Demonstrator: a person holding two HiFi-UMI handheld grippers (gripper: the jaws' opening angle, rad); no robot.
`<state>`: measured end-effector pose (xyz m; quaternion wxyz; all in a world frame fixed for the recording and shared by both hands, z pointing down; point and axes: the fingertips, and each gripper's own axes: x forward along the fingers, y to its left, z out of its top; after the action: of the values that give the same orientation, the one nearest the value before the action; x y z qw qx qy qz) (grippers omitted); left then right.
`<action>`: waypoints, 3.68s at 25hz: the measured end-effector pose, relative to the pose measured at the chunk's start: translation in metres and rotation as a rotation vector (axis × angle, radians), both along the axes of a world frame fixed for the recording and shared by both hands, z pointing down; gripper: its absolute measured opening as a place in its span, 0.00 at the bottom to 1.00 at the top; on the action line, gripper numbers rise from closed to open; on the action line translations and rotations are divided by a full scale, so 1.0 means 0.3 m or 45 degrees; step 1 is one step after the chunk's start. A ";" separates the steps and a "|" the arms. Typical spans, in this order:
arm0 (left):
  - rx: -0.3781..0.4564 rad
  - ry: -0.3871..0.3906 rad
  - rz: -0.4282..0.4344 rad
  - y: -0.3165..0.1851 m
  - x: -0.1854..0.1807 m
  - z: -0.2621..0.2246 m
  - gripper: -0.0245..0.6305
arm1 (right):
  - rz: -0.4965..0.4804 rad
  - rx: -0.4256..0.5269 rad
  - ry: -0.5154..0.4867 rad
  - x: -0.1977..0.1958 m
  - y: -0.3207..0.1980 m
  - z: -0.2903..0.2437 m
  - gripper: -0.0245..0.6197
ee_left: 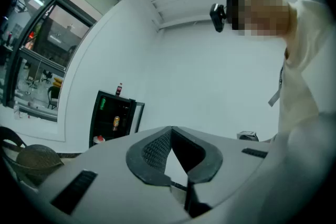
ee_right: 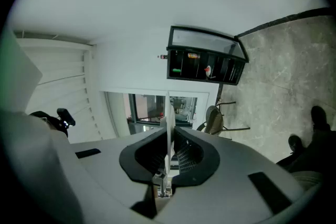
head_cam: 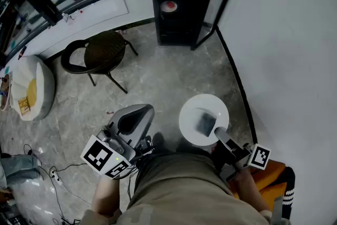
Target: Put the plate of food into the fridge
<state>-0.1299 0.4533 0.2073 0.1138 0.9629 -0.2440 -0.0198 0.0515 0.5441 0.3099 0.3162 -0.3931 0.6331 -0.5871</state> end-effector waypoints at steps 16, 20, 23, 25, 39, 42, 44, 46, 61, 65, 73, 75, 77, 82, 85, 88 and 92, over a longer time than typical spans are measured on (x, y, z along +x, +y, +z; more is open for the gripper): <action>-0.021 -0.120 0.019 0.049 0.146 0.039 0.05 | 0.004 -0.075 -0.039 0.103 -0.001 0.010 0.09; -0.023 -0.131 0.001 0.038 0.167 0.047 0.05 | -0.003 -0.083 -0.043 0.126 -0.004 0.021 0.09; -0.025 -0.139 -0.010 0.026 0.189 0.051 0.05 | -0.018 -0.077 -0.045 0.142 -0.018 0.017 0.09; -0.024 -0.138 -0.015 0.022 0.205 0.046 0.05 | -0.030 -0.076 -0.034 0.157 -0.021 0.013 0.09; -0.024 -0.166 -0.054 0.009 0.321 0.038 0.05 | -0.075 -0.062 -0.053 0.249 -0.029 0.018 0.09; -0.025 -0.175 -0.066 0.011 0.333 0.032 0.05 | -0.087 -0.071 -0.055 0.262 -0.034 0.022 0.09; -0.024 -0.184 -0.078 0.014 0.337 0.027 0.05 | -0.104 -0.071 -0.039 0.267 -0.043 0.024 0.09; -0.024 -0.194 -0.092 0.015 0.335 0.023 0.05 | -0.117 -0.067 -0.038 0.271 -0.060 0.020 0.09; -0.021 -0.200 -0.194 -0.120 0.243 0.054 0.05 | -0.183 -0.012 0.014 0.208 -0.254 0.017 0.09; -0.027 -0.179 -0.209 -0.194 0.214 0.055 0.05 | -0.173 -0.016 0.010 0.168 -0.323 0.002 0.09; -0.040 -0.151 -0.247 -0.351 0.119 0.066 0.05 | -0.157 -0.050 0.018 0.073 -0.469 -0.001 0.09; -0.043 -0.142 -0.242 -0.378 0.102 0.067 0.05 | -0.164 -0.050 0.030 0.045 -0.499 -0.006 0.09; -0.045 -0.131 -0.232 -0.401 0.086 0.070 0.05 | -0.168 -0.049 0.040 0.019 -0.522 -0.011 0.09; -0.043 -0.127 -0.221 -0.468 0.046 0.083 0.05 | -0.169 -0.073 0.073 -0.029 -0.588 -0.009 0.09; -0.043 -0.122 -0.216 -0.508 0.018 0.081 0.05 | -0.161 -0.067 0.072 -0.061 -0.632 -0.026 0.09; -0.040 -0.115 -0.207 -0.542 -0.006 0.082 0.05 | -0.149 -0.052 0.053 -0.093 -0.667 -0.039 0.09; -0.041 -0.132 -0.208 -0.592 -0.035 0.099 0.05 | -0.144 -0.045 0.071 -0.125 -0.716 -0.037 0.09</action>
<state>-0.1403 0.2756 0.2371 0.1145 0.9375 -0.3276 0.0248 0.0139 0.3293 0.2988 0.2578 -0.3784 0.6524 -0.6040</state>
